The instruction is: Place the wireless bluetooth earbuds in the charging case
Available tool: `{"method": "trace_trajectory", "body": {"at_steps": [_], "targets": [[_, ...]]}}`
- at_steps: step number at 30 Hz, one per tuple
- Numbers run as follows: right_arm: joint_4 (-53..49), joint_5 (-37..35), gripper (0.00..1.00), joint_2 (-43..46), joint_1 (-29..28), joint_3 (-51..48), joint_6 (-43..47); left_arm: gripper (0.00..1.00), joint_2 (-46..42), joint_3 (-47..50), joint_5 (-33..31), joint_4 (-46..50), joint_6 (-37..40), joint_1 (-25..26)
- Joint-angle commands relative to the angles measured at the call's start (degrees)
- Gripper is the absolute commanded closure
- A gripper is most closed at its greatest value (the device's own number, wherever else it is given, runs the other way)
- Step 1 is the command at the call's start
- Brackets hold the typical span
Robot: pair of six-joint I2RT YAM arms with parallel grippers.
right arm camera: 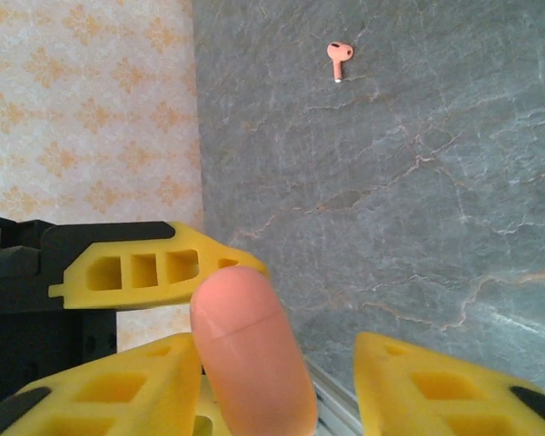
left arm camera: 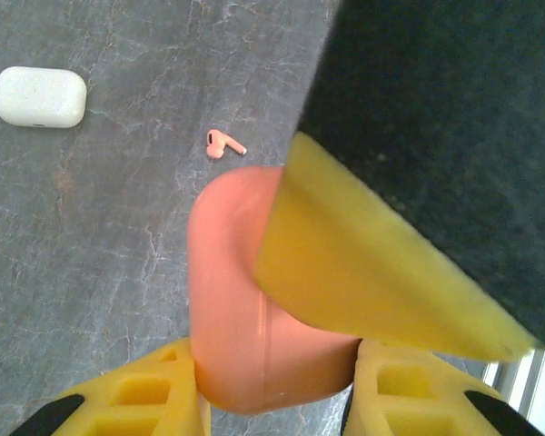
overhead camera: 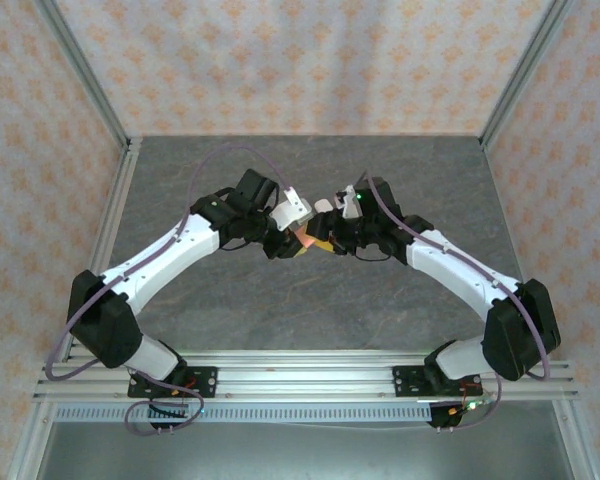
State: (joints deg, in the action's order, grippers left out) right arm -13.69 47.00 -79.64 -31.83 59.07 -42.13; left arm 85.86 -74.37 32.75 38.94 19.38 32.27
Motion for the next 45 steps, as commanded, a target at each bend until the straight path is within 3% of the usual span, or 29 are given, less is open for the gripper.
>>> {"method": "trace_trajectory", "body": {"at_steps": [1,5,9,12,15,21,26,30,33,41,45], "targets": [[-0.8,0.9,0.61,0.2,-0.2,2.4,0.9,0.77,-1.9,-0.3,1.5,1.4,-0.5,0.5],[-0.1,1.6,0.83,0.0,-0.3,2.5,0.9,0.77,-2.8,0.0,1.5,1.5,-0.5,0.5],[4.8,2.4,0.99,0.3,-0.3,1.3,-1.6,0.67,-4.0,0.2,1.0,1.2,-1.5,0.5],[11.3,2.2,1.0,1.7,-0.3,-0.7,-4.6,0.58,-5.4,0.4,1.2,0.1,-2.9,0.2],[17.5,1.0,1.0,3.2,-0.3,-2.5,-6.5,0.37,-7.3,0.8,0.3,-2.3,-7.2,-0.8],[32.1,-2.3,1.0,6.0,-0.3,-5.9,-9.4,0.21,-15.1,4.3,1.7,-12.3,-26.6,-9.3],[45.6,-2.7,1.0,5.8,-0.3,-7.1,-12.2,0.2,-18.5,6.6,11.0,-20.7,-42.5,-14.0],[53.3,-1.6,1.0,4.1,-0.2,-6.2,-15.2,0.21,-19.9,10.4,20.2,-35.5,-55.0,-15.4],[58.0,-0.8,1.0,2.9,-0.3,-6.0,-18.5,0.23,-20.5,12.8,21.9,-45.6,-62.6,-15.4],[59.1,1.1,1.0,2.6,-1.1,-5.2,-19.7,0.37,-20.6,14.2,22.7,-56.0,-69.4,-15.2],[59.1,0.9,1.0,3.1,-1.1,-5.1,-19.3,0.43,-20.7,14.9,21.2,-56.5,-68.8,-14.4]]}}
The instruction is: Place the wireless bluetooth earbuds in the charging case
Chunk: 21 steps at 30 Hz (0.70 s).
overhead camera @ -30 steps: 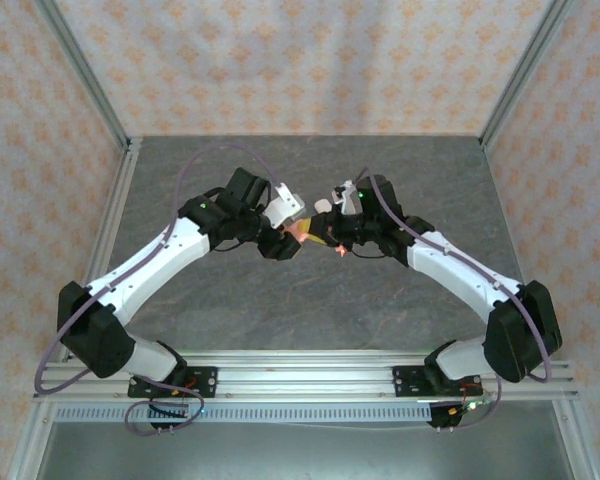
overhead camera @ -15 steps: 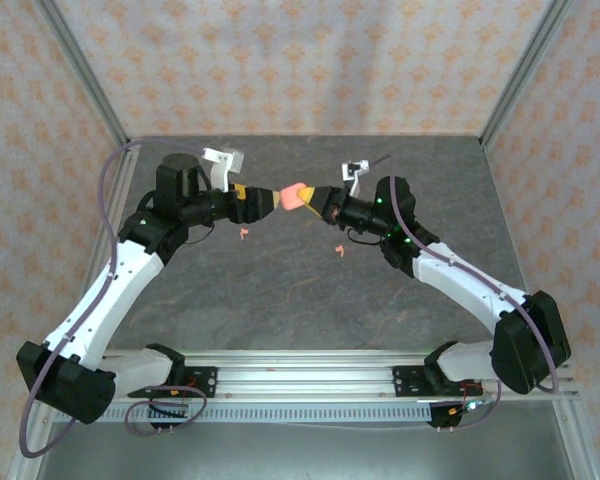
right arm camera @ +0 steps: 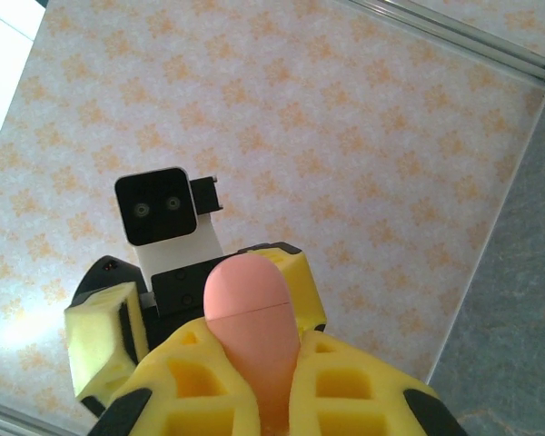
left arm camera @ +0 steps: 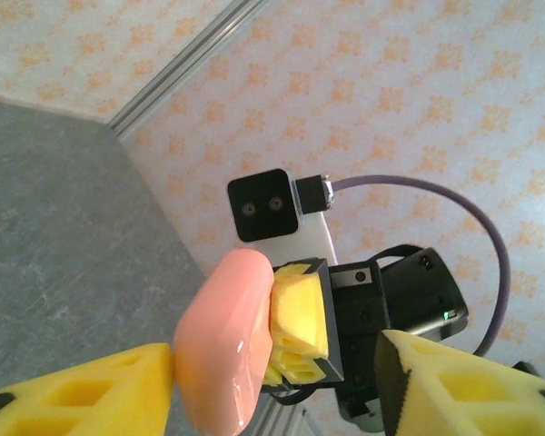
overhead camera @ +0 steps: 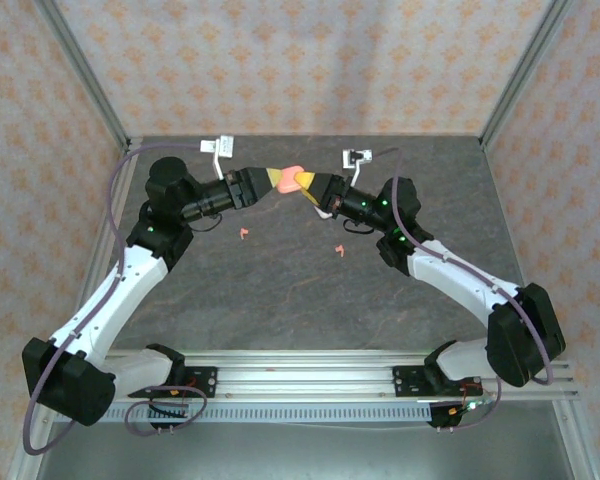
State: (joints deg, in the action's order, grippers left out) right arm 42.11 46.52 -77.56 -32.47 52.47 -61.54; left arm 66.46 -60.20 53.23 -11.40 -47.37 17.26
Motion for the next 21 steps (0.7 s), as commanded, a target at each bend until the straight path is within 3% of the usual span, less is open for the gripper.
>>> {"method": "trace_trajectory", "body": {"at_steps": [1,21], "targets": [[3.3,1.3,1.0,1.1,-0.5,1.5,0.2,0.45,-1.2,1.0,0.5,-6.6,-2.2,0.9],[3.8,1.1,1.0,1.4,-0.6,2.4,-0.3,0.51,2.0,1.0,0.2,-5.1,0.5,4.8]]}}
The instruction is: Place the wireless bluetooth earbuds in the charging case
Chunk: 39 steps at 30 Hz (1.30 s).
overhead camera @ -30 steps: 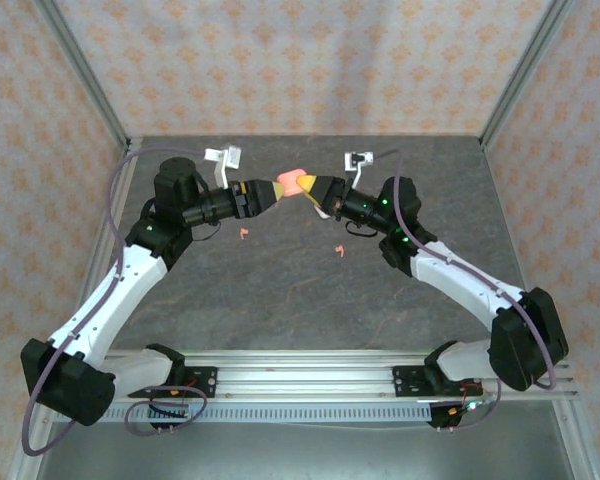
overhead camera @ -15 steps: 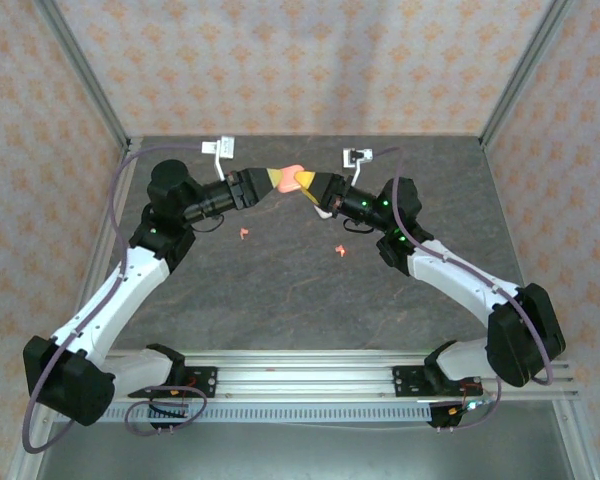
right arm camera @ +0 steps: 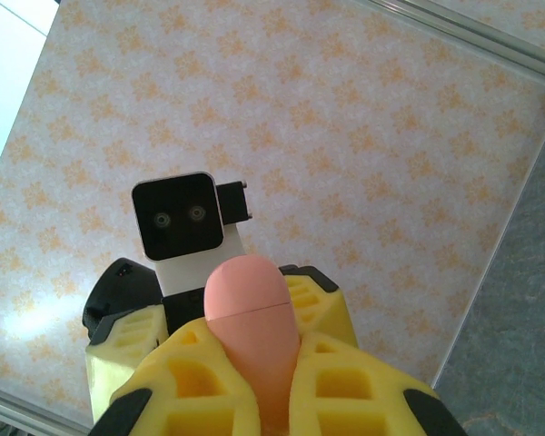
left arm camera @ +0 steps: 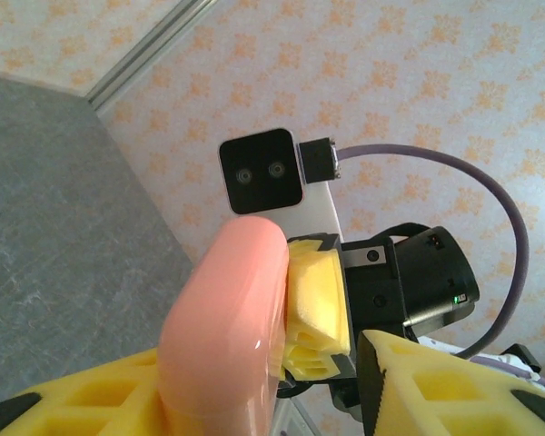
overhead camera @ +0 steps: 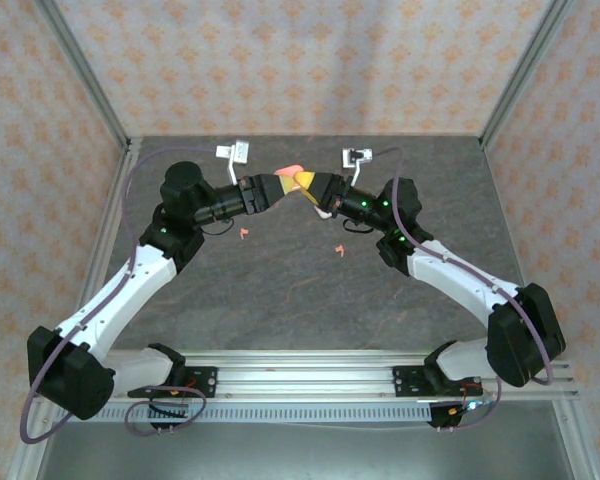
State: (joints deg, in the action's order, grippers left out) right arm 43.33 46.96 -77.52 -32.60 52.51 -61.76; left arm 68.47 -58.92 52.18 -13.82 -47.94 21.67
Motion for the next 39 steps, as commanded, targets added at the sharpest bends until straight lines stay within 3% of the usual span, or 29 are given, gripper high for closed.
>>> {"method": "trace_trajectory", "body": {"at_steps": [1,11,14,17,22,26,29,32,35,39], "targets": [[2.5,0.7,1.0,1.5,-0.4,2.3,0.0,0.53,0.0,-0.3,1.2,-2.6,1.1,0.4],[2.2,0.4,1.0,2.0,-0.4,1.6,0.6,0.82,-0.7,-0.1,-0.9,-1.5,2.2,0.4],[2.0,0.3,1.0,2.3,-0.4,1.5,1.0,1.0,-1.3,-0.1,-1.9,0.3,3.3,0.3],[0.6,0.1,1.0,2.8,-0.5,1.6,2.2,1.0,-2.2,0.1,-3.0,1.9,5.0,0.4],[-10.9,0.6,0.69,6.1,-0.4,3.6,10.8,1.0,-4.7,-2.2,-4.0,11.1,16.0,0.4],[-33.5,0.2,0.53,11.6,-0.5,9.3,26.5,1.0,-7.9,-5.1,-4.0,20.8,30.6,0.4],[-47.4,-1.1,0.5,14.0,-0.4,14.0,36.4,1.0,-10.0,-6.0,-1.8,25.2,41.7,0.4],[-54.5,-1.4,0.48,15.5,-0.5,16.6,41.3,1.0,-12.5,-5.3,2.3,28.1,54.0,0.6],[-57.5,-1.1,0.46,16.0,-1.3,17.8,43.2,1.0,-14.2,-6.5,1.1,34.1,62.0,0.6],[-63.5,-5.7,0.44,15.0,-6.9,20.3,49.6,1.0,-15.2,-6.7,1.7,37.9,65.5,0.6]]}}
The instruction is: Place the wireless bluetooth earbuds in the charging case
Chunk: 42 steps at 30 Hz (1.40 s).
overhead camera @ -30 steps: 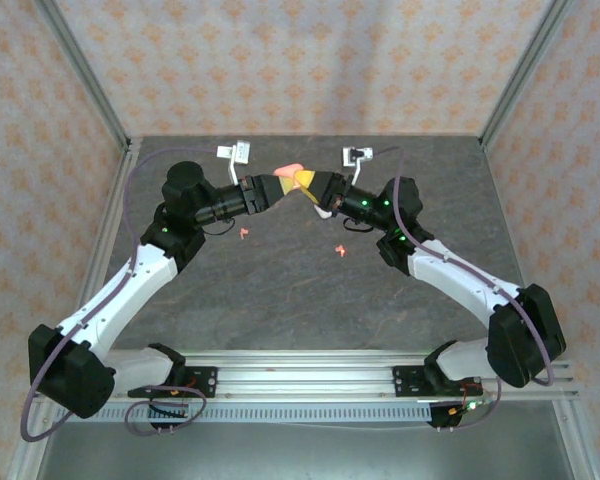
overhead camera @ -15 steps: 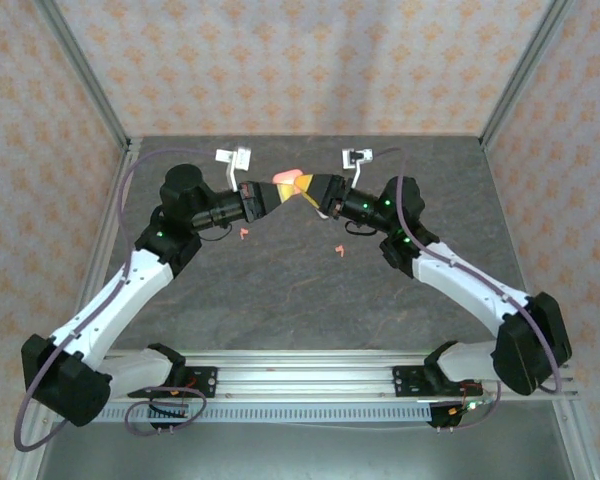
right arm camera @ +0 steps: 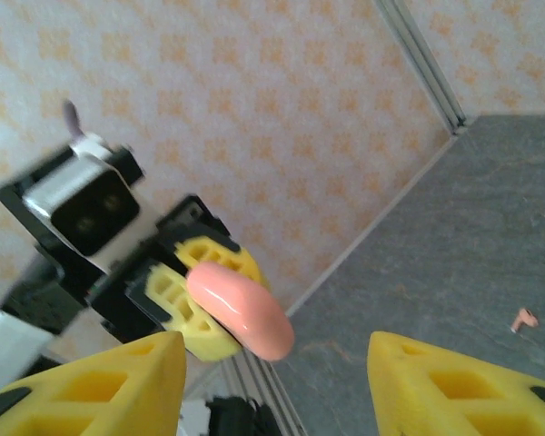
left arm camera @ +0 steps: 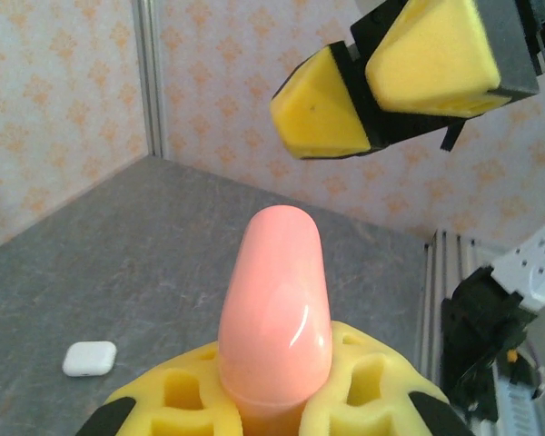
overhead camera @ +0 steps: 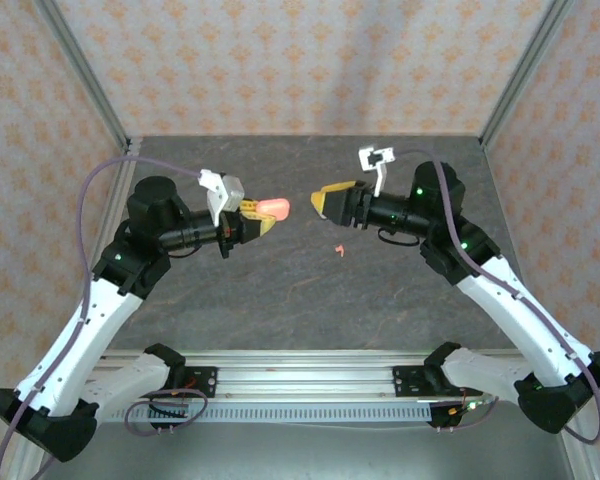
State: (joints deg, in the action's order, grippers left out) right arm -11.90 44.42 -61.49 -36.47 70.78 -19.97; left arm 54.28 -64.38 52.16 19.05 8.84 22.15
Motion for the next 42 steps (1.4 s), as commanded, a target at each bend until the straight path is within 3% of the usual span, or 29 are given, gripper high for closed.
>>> {"method": "trace_trajectory", "body": {"at_steps": [1,5,11,18,31,42], "targets": [[-9.7,-4.3,0.42,-1.9,-4.9,3.0,9.6,1.0,-1.3,-0.4,2.8,4.4,8.6,0.1],[-15.1,-7.0,0.39,-5.9,-9.6,7.1,14.3,1.0,-2.6,4.2,7.0,-2.2,6.4,0.2],[-13.6,-9.3,0.39,-7.9,-10.2,8.0,14.6,1.0,-4.8,8.4,7.7,-9.4,2.0,0.6],[-14.4,-11.2,0.39,-10.2,-10.2,9.7,15.4,1.0,-5.9,10.0,7.0,-11.2,0.6,1.3],[-19.1,-24.3,0.39,-12.4,-9.3,13.2,14.2,1.0,-8.1,14.4,4.8,-15.8,-2.2,1.9],[-16.0,-24.6,0.39,-9.0,-6.9,10.1,7.5,1.0,-8.9,17.9,-1.5,-11.9,0.1,1.8]]}}
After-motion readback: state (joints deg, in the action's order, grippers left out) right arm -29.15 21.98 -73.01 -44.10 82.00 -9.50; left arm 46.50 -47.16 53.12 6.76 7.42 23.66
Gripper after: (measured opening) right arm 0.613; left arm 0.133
